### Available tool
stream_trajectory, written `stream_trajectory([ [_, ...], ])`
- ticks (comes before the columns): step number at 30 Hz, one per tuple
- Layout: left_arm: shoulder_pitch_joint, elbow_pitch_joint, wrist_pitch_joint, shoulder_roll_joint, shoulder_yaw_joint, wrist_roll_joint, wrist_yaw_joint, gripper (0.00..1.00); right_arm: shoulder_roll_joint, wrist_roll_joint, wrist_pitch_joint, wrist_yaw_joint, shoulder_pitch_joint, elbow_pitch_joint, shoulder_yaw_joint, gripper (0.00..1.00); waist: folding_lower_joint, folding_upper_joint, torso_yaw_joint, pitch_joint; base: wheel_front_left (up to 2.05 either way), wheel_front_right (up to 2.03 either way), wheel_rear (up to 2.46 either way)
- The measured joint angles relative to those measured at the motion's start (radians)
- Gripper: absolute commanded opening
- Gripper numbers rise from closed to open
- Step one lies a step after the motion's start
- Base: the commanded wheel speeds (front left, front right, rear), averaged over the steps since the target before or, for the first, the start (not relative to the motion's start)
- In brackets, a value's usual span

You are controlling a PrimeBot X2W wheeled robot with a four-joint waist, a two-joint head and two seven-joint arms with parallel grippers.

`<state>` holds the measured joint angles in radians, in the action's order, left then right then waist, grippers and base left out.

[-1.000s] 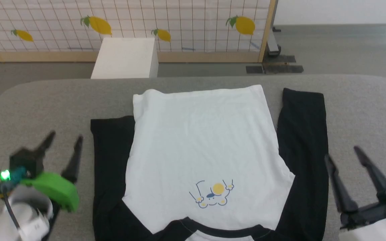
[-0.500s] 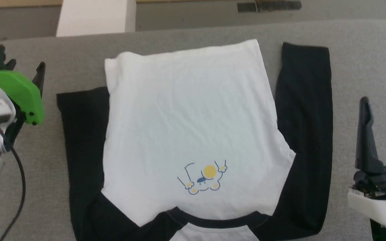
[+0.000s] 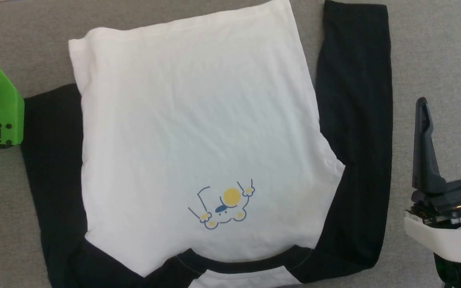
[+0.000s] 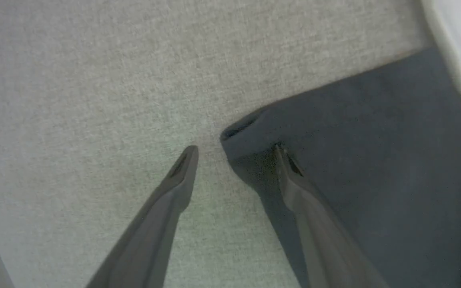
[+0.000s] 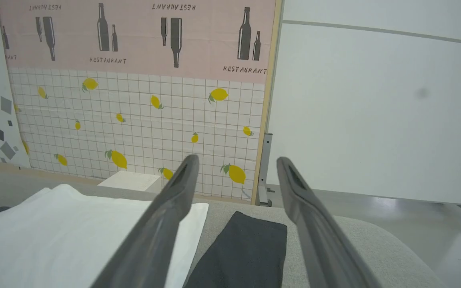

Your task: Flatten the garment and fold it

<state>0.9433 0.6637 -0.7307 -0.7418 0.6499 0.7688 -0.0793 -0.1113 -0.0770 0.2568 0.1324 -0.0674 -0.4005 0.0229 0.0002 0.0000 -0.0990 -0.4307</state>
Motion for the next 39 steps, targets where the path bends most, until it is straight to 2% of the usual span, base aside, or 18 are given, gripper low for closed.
stream_trajectory([
  [6,0.015,-0.003,-0.065,-0.029,0.006,0.023,-0.013,1.0,0.0,0.002,0.0,0.0,-0.008,0.016,-0.008,1.0,-0.0001,0.0001,-0.028,-0.035,0.0,0.0,0.0],
  [7,0.014,-0.005,-0.067,-0.032,0.007,0.025,-0.017,0.4,0.0,0.002,0.0,0.0,-0.009,0.017,-0.005,1.0,-0.0002,0.0001,-0.031,-0.038,0.0,0.0,0.0],
  [8,0.014,-0.01,-0.066,-0.033,0.008,0.026,-0.02,0.0,0.0,0.002,0.0,0.0,-0.009,0.02,0.0,1.0,-0.0002,0.0001,-0.029,-0.039,0.0,0.0,0.0],
  [13,0.0,-0.023,0.011,-0.008,-0.015,0.083,-0.031,0.0,0.002,0.002,0.0,0.0,-0.009,0.033,0.013,1.0,-0.0001,0.0,-0.017,-0.023,0.0,0.0,0.0],
  [17,-0.034,-0.061,0.06,-0.016,0.002,0.082,-0.043,0.0,0.005,0.003,0.0,0.0,0.006,0.046,0.028,1.0,-0.0001,0.0,-0.001,0.015,0.0,0.0,0.0],
  [21,-0.069,-0.13,0.083,-0.053,0.015,0.086,-0.044,0.0,0.018,0.003,0.0,0.0,0.042,0.064,0.039,1.0,-0.0001,0.0,0.024,0.068,0.0,0.0,0.0],
  [24,-0.097,-0.21,0.109,-0.1,0.02,0.092,-0.044,0.0,0.031,0.003,0.0,0.0,0.078,0.075,0.04,1.0,-0.0001,0.0,0.046,0.119,0.0,0.0,0.0],
  [29,-0.139,-0.382,0.138,-0.145,0.026,0.115,-0.044,0.0,0.042,0.003,0.0,0.0,0.13,0.083,0.05,1.0,-0.0002,0.0,0.08,0.201,0.0,0.0,0.0],
  [35,-0.182,-0.618,0.132,-0.169,0.044,0.144,-0.049,0.0,0.054,0.003,0.0,0.0,0.161,0.092,0.06,1.0,-0.0002,0.0,0.109,0.283,0.0,0.0,0.0],
  [39,-0.194,-0.774,0.132,-0.142,0.048,0.181,-0.049,0.0,0.057,0.003,0.0,0.0,0.171,0.097,0.068,1.0,-0.0002,0.0,0.118,0.323,0.0,0.0,0.0],
])
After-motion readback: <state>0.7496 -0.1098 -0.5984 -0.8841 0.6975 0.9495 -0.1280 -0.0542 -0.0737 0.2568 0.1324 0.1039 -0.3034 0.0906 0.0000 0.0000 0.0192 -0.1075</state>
